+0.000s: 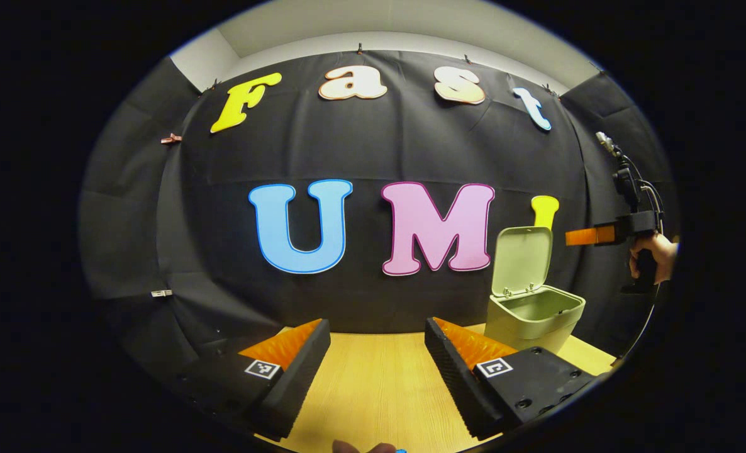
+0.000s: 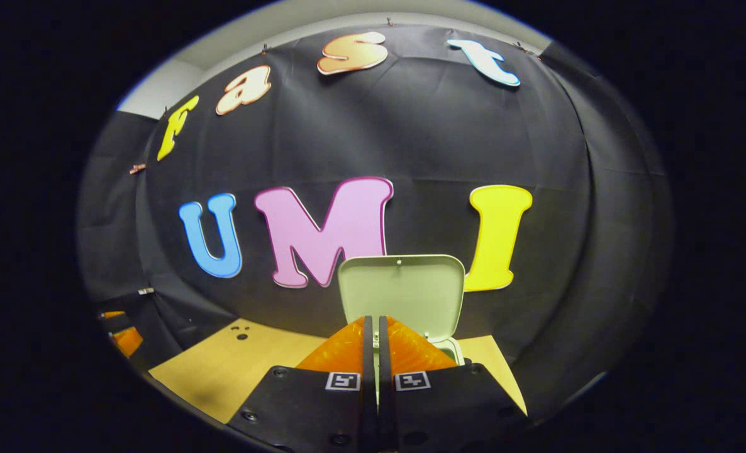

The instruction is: Press the lid of the desktop garbage bin to open it, pick up the crumpled paper on the desktop and throw it into the bin, then pick up the pop can on the desktop and drop it into the bin, and finally close the garbage bin lid.

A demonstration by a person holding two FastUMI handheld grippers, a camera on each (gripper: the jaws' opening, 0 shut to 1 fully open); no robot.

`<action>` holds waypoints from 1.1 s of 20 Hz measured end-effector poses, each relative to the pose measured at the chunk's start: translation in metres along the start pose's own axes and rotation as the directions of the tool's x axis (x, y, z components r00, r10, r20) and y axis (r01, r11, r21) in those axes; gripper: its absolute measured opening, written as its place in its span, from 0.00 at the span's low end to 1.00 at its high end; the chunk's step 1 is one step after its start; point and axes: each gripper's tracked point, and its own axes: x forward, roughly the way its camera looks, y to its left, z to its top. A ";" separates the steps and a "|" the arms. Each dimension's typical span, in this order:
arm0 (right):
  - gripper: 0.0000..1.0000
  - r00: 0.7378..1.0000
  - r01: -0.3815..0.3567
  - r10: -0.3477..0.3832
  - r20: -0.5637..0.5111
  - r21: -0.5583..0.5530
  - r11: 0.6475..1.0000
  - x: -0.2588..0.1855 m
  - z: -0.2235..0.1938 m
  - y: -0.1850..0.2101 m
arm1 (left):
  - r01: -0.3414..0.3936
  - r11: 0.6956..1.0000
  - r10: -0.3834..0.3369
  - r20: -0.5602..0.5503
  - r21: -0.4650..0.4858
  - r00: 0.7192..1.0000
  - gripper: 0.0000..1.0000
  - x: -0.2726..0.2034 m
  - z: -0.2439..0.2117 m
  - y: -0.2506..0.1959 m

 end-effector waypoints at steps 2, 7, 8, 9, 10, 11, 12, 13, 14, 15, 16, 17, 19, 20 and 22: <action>0.14 0.999 0.000 0.001 0.048 -0.020 1.000 -0.006 0.011 -0.001 | 0.012 1.000 -0.012 -0.003 -0.017 1.000 0.97 -0.002 -0.003 -0.001; 0.66 0.996 0.009 0.001 0.092 -0.105 0.994 -0.024 0.015 0.005 | 0.037 0.999 -0.038 -0.040 -0.028 0.999 0.98 -0.003 -0.027 -0.003; 0.69 0.995 0.008 0.004 0.101 -0.118 0.993 -0.029 0.016 0.008 | 0.043 0.999 -0.044 -0.051 -0.015 0.998 0.98 -0.003 -0.032 -0.003; 0.71 0.993 0.002 0.013 0.115 -0.129 0.992 -0.033 0.017 0.012 | 0.048 0.999 -0.048 -0.060 -0.001 0.997 0.98 -0.004 -0.039 -0.004; 0.72 0.992 -0.004 0.021 0.121 -0.140 0.990 -0.039 0.015 0.016 | 0.056 0.998 -0.055 -0.069 0.008 0.996 0.98 -0.004 -0.043 -0.005; 0.77 0.991 -0.012 0.032 0.127 -0.154 0.988 -0.044 0.013 0.021 | 0.066 0.998 -0.065 -0.080 0.011 0.995 0.98 -0.004 -0.051 -0.006; 0.79 0.991 -0.013 0.034 0.129 -0.166 0.986 -0.048 0.011 0.023 | 0.079 0.997 -0.078 -0.094 0.008 0.993 0.98 -0.005 -0.058 -0.008; 0.89 0.991 -0.018 0.042 0.130 -0.177 0.984 -0.053 0.007 0.027 | 0.092 0.996 -0.091 -0.114 0.001 0.989 0.97 -0.004 -0.068 -0.009; 0.89 0.990 -0.017 0.042 0.132 -0.182 0.983 -0.058 0.005 0.030 | 0.102 0.995 -0.103 -0.142 -0.010 0.985 0.97 -0.005 -0.078 -0.011; 0.93 0.990 -0.015 0.040 0.134 -0.184 0.983 -0.062 0.003 0.032 | 0.111 0.994 -0.113 -0.174 -0.022 0.978 0.98 -0.005 -0.093 -0.013; 0.94 0.990 -0.011 0.037 0.134 -0.185 0.983 -0.068 0.003 0.034 | 0.114 0.993 -0.117 -0.207 -0.030 0.971 0.97 -0.004 -0.107 -0.013; 0.94 0.990 -0.014 0.040 0.136 -0.190 0.982 -0.071 0.001 0.037 | 0.109 0.993 -0.115 -0.249 -0.038 0.962 0.97 -0.007 -0.124 -0.010; 0.94 0.987 -0.011 0.044 0.154 -0.211 0.977 -0.078 0.003 0.039 | 0.108 0.992 -0.123 -0.320 -0.064 0.939 0.98 -0.011 -0.156 -0.009; 0.94 0.986 -0.013 0.050 0.157 -0.225 0.974 -0.081 0.004 0.041 | 0.105 0.992 -0.124 -0.352 -0.073 0.928 0.98 -0.014 -0.170 -0.009; 0.94 0.987 -0.015 0.053 0.151 -0.240 0.971 -0.084 0.004 0.042 | 0.103 0.991 -0.129 -0.411 -0.084 0.902 0.96 -0.020 -0.198 -0.009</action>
